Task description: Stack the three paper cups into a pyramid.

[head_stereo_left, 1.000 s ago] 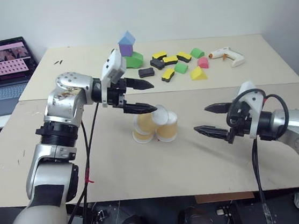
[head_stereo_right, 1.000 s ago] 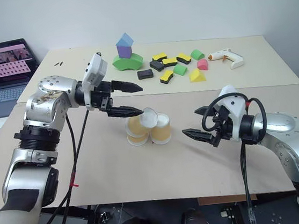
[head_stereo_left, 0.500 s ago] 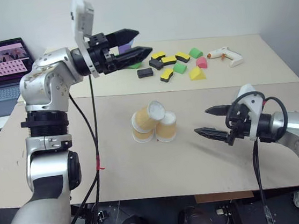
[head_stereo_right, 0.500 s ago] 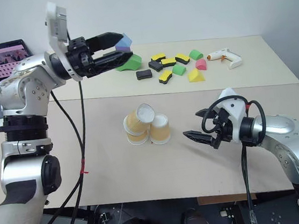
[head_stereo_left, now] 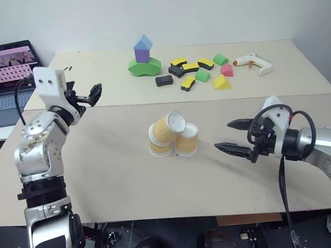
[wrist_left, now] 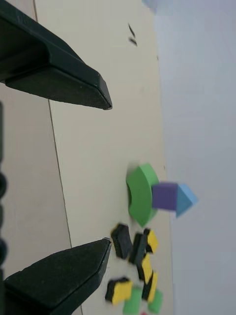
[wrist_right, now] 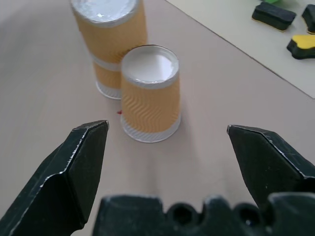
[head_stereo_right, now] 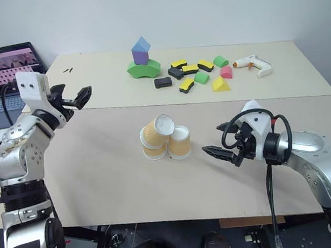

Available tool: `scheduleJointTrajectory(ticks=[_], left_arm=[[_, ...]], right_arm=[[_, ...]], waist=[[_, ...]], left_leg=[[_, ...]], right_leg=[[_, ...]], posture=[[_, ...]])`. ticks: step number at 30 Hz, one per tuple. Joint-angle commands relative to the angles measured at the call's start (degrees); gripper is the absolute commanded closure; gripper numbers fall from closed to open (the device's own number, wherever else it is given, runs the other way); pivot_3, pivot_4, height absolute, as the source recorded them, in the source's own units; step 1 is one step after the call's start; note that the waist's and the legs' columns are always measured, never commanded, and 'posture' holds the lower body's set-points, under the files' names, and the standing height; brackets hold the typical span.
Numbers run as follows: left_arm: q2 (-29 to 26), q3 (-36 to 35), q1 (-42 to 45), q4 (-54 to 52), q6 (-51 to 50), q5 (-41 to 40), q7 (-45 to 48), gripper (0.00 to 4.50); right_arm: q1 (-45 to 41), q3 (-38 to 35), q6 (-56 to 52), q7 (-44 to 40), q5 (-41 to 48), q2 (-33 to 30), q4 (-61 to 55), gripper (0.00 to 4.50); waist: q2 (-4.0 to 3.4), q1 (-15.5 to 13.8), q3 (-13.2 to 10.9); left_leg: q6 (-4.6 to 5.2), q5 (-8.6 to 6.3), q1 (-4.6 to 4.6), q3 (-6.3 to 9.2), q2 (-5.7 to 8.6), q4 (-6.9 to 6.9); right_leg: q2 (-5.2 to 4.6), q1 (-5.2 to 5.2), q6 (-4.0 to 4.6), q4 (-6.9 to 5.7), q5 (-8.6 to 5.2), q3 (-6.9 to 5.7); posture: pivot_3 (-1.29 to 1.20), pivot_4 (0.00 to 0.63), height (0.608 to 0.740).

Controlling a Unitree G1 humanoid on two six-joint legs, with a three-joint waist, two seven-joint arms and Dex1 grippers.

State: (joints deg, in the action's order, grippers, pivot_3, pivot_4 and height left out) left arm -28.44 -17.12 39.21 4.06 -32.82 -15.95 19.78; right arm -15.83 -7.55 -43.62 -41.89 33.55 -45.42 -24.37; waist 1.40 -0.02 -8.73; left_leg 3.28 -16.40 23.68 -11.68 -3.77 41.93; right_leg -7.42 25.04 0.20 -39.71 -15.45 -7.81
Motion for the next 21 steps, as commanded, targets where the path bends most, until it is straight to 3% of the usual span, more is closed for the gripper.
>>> scheduleJointTrajectory(ticks=[1,8,16,21], left_arm=[[2.26,-3.74,-2.32,-2.56,0.67,0.61,-7.42,0.03],[3.53,-3.04,-5.52,-6.16,-0.79,-2.62,-6.66,0.03],[-5.85,3.03,0.29,-7.28,-9.47,-16.49,20.17,0.03],[-14.54,13.2,9.36,5.45,-2.25,-11.84,40.96,0.03]], right_arm=[[-2.48,0.59,3.84,4.11,-5.38,1.98,5.68,0.0],[-3.23,-0.48,5.78,3.02,-7.26,2.17,9.51,0.0],[-2.8,-2.5,3.58,0.32,-4.71,0.28,5.04,0.0],[-1.6,-2.53,3.9,0.64,-4.97,0.17,4.15,0.0]], waist=[[0.01,0.02,0.01],[0.02,-0.01,0.02],[0.03,0.2,0.01],[0.02,0.51,0.02]], left_leg=[[0.0,0.0,-0.01,0.0,0.0,0.0],[0.0,0.0,0.05,-0.01,0.0,-0.01],[0.0,0.0,0.01,-0.02,-0.01,0.01],[-0.01,0.0,0.0,-0.06,0.0,-0.01]], right_leg=[[-0.01,0.0,0.0,-0.01,0.0,0.01],[-0.01,0.05,0.0,-0.03,0.0,-0.05],[-0.01,0.04,0.0,-0.06,0.0,-0.04],[0.01,0.07,-0.01,-0.07,-0.01,-0.04]], posture=[[0.0,0.15,0.703],[0.0,0.15,0.703],[0.0,0.15,0.703],[0.0,0.15,0.703]])
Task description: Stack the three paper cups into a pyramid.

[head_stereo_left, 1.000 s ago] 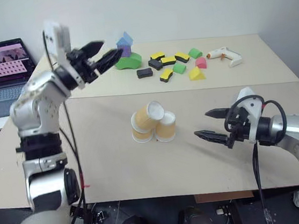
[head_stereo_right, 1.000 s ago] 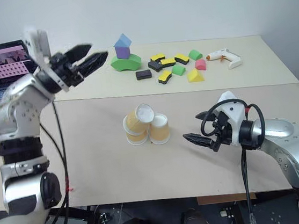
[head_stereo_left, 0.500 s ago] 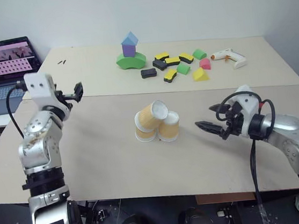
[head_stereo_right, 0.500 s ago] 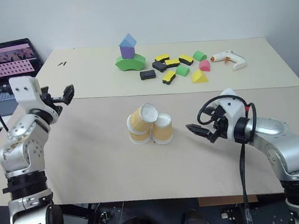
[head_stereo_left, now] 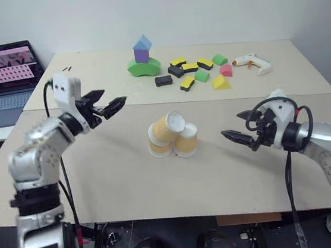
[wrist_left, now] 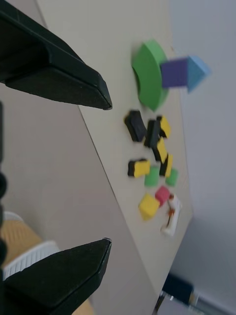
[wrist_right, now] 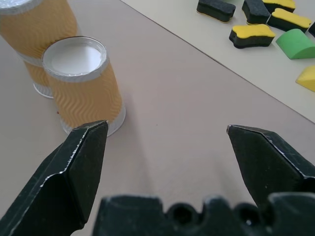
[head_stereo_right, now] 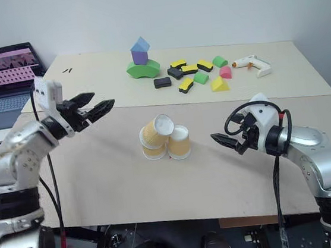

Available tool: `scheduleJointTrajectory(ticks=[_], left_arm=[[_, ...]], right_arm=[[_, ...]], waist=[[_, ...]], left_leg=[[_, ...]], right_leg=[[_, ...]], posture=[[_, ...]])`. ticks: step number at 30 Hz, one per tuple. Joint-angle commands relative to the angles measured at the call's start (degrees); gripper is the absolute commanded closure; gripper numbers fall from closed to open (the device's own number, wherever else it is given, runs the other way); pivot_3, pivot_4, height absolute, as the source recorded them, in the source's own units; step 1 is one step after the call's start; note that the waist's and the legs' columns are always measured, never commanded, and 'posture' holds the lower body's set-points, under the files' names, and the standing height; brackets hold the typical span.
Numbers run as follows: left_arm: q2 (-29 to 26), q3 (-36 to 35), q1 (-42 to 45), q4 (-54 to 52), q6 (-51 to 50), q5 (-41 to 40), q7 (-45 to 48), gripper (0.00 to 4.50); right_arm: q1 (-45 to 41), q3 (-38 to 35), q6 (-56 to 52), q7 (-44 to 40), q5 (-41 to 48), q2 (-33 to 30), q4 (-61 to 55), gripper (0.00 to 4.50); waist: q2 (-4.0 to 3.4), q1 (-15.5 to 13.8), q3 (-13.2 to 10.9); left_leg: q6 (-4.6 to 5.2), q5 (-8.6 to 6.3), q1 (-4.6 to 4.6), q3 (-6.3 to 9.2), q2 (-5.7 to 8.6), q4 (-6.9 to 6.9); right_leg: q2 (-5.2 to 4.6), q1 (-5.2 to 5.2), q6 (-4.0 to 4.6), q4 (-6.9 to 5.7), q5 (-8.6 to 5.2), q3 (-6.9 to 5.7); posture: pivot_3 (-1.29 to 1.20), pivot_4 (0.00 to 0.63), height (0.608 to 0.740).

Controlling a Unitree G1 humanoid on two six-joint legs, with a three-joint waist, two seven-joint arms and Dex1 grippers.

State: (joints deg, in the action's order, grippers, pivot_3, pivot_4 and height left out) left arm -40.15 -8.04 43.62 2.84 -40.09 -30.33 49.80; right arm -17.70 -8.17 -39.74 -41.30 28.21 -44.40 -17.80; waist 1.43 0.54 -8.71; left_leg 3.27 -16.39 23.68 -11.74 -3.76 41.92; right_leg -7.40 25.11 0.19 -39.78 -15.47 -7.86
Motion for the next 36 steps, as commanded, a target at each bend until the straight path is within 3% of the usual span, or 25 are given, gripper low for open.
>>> scheduleJointTrajectory(ticks=[1,5,14,16,26,36], left_arm=[[-3.07,4.68,7.69,10.26,5.49,2.49,13.4,0.03],[-2.91,6.99,16.6,20.77,8.38,2.89,23.58,0.03],[3.8,14.94,29.32,37.8,17.29,10.35,39.2,0.03],[3.84,19.52,31.05,39.25,19.55,10.54,41.97,0.03],[3.27,38.13,36.32,44.76,29.87,5.21,42.7,0.03],[5.8,45.29,36.47,43.37,33.06,0.32,42.7,0.03]], right_arm=[[0.73,-2.12,-0.02,0.38,0.38,-0.74,-2.93,0.0],[2.92,-2.65,-0.39,1.87,0.38,-0.18,-5.15,0.0],[5.71,-3.8,-0.48,5.19,0.09,1.32,-6.88,0.0],[6.33,-3.67,0.01,5.85,-0.4,1.74,-6.88,0.0],[9.09,-4.65,0.29,8.62,-0.95,3.53,-8.14,0.0],[10.87,-6.37,0.12,10.1,-0.91,4.07,-9.11,0.0]], waist=[[-0.01,-0.02,0.01],[0.0,0.01,0.0],[0.01,0.16,-0.01],[0.01,0.19,-0.01],[0.01,0.3,-0.01],[0.01,0.22,-0.01]], left_leg=[[0.0,0.0,-0.01,-0.01,0.02,0.01],[0.0,0.0,0.07,-0.02,0.02,0.04],[0.01,0.0,0.15,-0.01,0.05,0.1],[0.01,0.0,0.17,-0.01,0.05,0.12],[0.01,0.0,0.17,0.02,0.01,0.14],[0.02,0.0,0.21,0.07,0.02,0.17]], right_leg=[[0.0,0.0,0.0,-0.02,0.0,-0.01],[0.0,0.04,-0.01,-0.01,-0.01,-0.01],[0.0,0.09,-0.06,-0.01,-0.04,-0.03],[0.0,0.09,-0.07,-0.03,-0.04,-0.04],[0.01,0.15,-0.09,-0.08,-0.06,0.08],[0.0,0.15,-0.09,-0.07,-0.06,0.09]], posture=[[0.0,0.15,0.703],[0.0,0.15,0.703],[0.0,0.15,0.703],[0.0,0.15,0.703],[0.0,0.15,0.703],[0.0,0.15,0.703]])
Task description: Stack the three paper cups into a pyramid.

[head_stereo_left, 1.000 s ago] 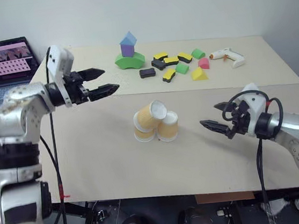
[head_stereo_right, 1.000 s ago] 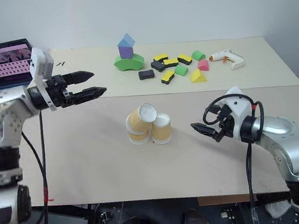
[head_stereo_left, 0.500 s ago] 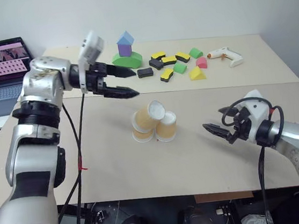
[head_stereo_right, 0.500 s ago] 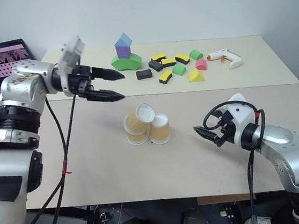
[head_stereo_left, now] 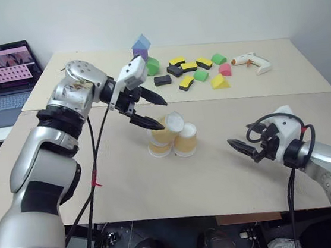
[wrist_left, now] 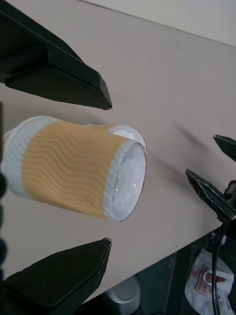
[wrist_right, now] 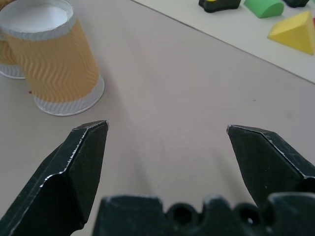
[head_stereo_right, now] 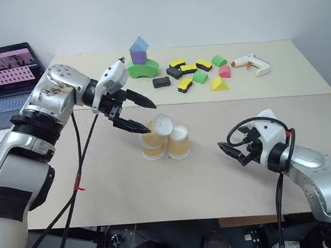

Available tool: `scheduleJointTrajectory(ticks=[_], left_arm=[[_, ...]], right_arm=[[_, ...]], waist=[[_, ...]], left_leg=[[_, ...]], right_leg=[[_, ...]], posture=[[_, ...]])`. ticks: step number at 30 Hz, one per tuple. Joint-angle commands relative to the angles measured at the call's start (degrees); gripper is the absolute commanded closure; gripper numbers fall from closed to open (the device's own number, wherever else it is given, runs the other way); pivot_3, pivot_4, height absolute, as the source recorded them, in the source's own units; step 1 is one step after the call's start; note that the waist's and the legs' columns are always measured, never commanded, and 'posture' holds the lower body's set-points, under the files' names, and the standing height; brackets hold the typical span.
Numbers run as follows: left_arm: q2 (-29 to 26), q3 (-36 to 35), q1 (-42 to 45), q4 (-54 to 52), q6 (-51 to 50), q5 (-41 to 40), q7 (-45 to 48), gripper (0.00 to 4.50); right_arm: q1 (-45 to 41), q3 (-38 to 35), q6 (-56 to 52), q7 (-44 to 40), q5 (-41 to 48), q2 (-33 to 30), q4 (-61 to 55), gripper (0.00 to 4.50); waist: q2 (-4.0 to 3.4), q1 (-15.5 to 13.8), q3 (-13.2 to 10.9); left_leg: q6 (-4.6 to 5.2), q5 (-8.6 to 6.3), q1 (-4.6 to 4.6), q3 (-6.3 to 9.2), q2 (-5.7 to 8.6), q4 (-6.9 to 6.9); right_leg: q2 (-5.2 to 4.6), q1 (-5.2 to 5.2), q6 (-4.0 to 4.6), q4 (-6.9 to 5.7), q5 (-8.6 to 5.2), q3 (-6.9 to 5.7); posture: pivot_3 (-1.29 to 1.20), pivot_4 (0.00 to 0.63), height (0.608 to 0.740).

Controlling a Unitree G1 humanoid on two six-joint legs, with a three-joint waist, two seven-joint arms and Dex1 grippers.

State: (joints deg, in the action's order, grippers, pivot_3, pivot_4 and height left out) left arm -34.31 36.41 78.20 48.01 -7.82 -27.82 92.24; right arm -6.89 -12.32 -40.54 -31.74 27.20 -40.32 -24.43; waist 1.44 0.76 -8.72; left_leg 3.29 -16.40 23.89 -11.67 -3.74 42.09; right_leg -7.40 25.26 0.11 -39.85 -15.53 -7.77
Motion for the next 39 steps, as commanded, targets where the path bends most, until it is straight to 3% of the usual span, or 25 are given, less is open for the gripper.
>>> scheduleJointTrajectory(ticks=[1,16,19,22,24,39], left_arm=[[0.09,1.14,1.85,-1.74,1.02,-2.31,0.26,0.03],[0.79,2.65,1.71,0.35,4.05,-0.64,0.26,0.03],[0.98,2.3,1.74,0.44,3.94,-0.52,0.26,0.77],[1.23,1.78,1.8,0.59,3.84,-0.23,0.26,1.79],[1.29,1.53,1.9,0.66,3.61,-0.19,0.26,2.1],[3.71,-5.28,3.19,2.54,1.79,0.24,0.26,2.24]], right_arm=[[0.07,-2.29,0.93,0.62,0.14,0.01,-2.54,0.0],[0.05,-3.13,0.44,1.27,0.63,-0.08,-3.47,0.0],[-0.19,-3.08,0.48,1.39,0.55,-0.07,-3.34,0.0],[-0.5,-3.09,0.59,1.47,0.56,-0.04,-3.17,0.0],[-0.7,-3.07,0.63,1.41,0.67,-0.02,-3.08,0.0],[-1.51,-1.71,1.03,1.16,-0.08,0.27,-1.5,0.0]], waist=[[0.0,0.0,0.0],[0.0,0.0,0.0],[0.0,0.0,0.0],[0.0,-0.03,0.0],[0.0,-0.01,0.0],[0.0,-0.04,0.0]], left_leg=[[0.0,0.0,0.0,0.0,0.0,0.0],[0.01,-0.01,0.01,0.04,0.01,0.02],[0.02,-0.01,0.02,0.04,0.01,0.03],[0.02,-0.01,0.05,0.06,0.01,0.04],[0.02,-0.01,0.06,0.07,0.01,0.05],[0.03,-0.01,0.28,0.25,0.02,0.19]], right_leg=[[0.0,0.01,0.0,0.0,0.0,0.0],[0.0,0.0,0.0,0.0,0.0,-0.01],[0.0,0.0,0.0,0.0,0.0,-0.02],[0.0,0.0,0.0,0.0,0.0,-0.03],[0.0,0.0,0.0,0.01,0.0,-0.04],[0.0,0.04,0.0,0.01,0.0,-0.21]], posture=[[0.0,0.15,0.703],[0.0,0.15,0.703],[0.0,0.15,0.703],[0.0,0.15,0.703],[0.0,0.15,0.703],[0.0,0.15,0.703]])
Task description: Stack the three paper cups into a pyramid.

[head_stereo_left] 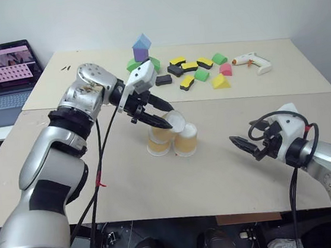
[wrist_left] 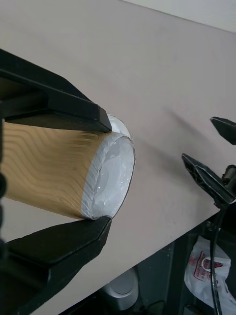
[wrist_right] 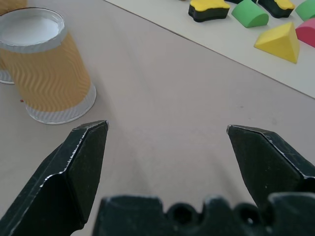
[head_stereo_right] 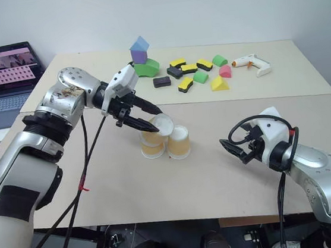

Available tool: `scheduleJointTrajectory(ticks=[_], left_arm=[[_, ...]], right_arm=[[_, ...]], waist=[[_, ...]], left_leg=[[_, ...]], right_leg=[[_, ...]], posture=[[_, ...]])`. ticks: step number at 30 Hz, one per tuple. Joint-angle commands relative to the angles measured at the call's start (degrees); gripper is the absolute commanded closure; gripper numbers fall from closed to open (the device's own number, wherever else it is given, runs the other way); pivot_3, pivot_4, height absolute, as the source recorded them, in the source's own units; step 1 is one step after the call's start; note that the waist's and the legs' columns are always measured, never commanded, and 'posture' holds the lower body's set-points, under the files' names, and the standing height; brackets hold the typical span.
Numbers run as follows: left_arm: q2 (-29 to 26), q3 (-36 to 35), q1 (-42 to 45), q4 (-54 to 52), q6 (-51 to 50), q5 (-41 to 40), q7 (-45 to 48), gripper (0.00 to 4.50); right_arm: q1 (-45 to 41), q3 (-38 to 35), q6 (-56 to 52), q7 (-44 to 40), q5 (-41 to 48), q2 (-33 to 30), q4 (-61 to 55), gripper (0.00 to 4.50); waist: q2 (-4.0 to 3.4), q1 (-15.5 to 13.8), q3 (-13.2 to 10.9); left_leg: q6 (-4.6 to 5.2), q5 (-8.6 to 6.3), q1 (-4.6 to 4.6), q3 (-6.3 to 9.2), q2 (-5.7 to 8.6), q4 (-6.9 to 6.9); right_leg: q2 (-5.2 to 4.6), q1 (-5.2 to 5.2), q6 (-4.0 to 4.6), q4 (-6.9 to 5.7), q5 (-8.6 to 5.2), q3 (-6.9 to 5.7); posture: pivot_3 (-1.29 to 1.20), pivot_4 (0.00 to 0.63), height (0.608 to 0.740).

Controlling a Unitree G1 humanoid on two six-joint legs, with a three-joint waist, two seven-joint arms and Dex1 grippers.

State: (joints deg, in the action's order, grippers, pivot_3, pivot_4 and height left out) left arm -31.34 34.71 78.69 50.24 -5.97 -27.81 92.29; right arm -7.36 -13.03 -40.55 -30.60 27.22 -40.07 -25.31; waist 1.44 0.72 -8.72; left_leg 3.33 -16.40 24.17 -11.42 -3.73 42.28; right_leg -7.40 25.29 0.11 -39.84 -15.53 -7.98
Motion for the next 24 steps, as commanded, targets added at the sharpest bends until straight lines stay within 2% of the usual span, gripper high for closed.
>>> scheduleJointTrajectory(ticks=[1,15,19,24], left_arm=[[0.99,-4.23,2.77,0.35,-0.24,0.29,0.21,2.24],[1.75,-12.64,3.95,-1.55,-8.33,-1.01,0.21,2.24],[2.41,-15.4,1.91,-1.66,-7.22,1.38,0.19,2.24],[3.81,-20.77,-2.79,-5.4,-10.53,0.91,-2.19,2.24]], right_arm=[[-1.1,-0.87,1.04,-0.01,-0.17,0.01,-0.48,0.0],[-1.16,0.27,1.18,-0.9,-1.16,0.13,0.73,0.0],[-0.96,0.28,1.51,-1.35,-1.49,0.15,1.56,0.0],[-0.78,0.15,1.95,-1.73,-1.79,0.34,2.21,0.0]], waist=[[0.0,0.01,0.0],[0.0,0.05,0.0],[0.0,0.07,0.0],[-0.01,0.07,0.0]], left_leg=[[0.0,0.0,0.01,0.01,0.0,0.01],[0.0,0.0,0.05,0.07,0.0,0.04],[0.0,0.0,0.04,0.07,0.0,0.05],[0.01,0.0,0.04,0.08,0.0,0.07]], right_leg=[[0.0,0.0,0.0,0.0,0.0,-0.02],[0.0,-0.01,0.0,0.0,0.0,-0.09],[0.0,-0.01,0.0,-0.02,0.0,-0.09],[0.0,-0.01,0.0,-0.04,0.0,-0.1]], posture=[[0.0,0.15,0.703],[0.0,0.15,0.703],[0.0,0.15,0.703],[0.0,0.15,0.703]])
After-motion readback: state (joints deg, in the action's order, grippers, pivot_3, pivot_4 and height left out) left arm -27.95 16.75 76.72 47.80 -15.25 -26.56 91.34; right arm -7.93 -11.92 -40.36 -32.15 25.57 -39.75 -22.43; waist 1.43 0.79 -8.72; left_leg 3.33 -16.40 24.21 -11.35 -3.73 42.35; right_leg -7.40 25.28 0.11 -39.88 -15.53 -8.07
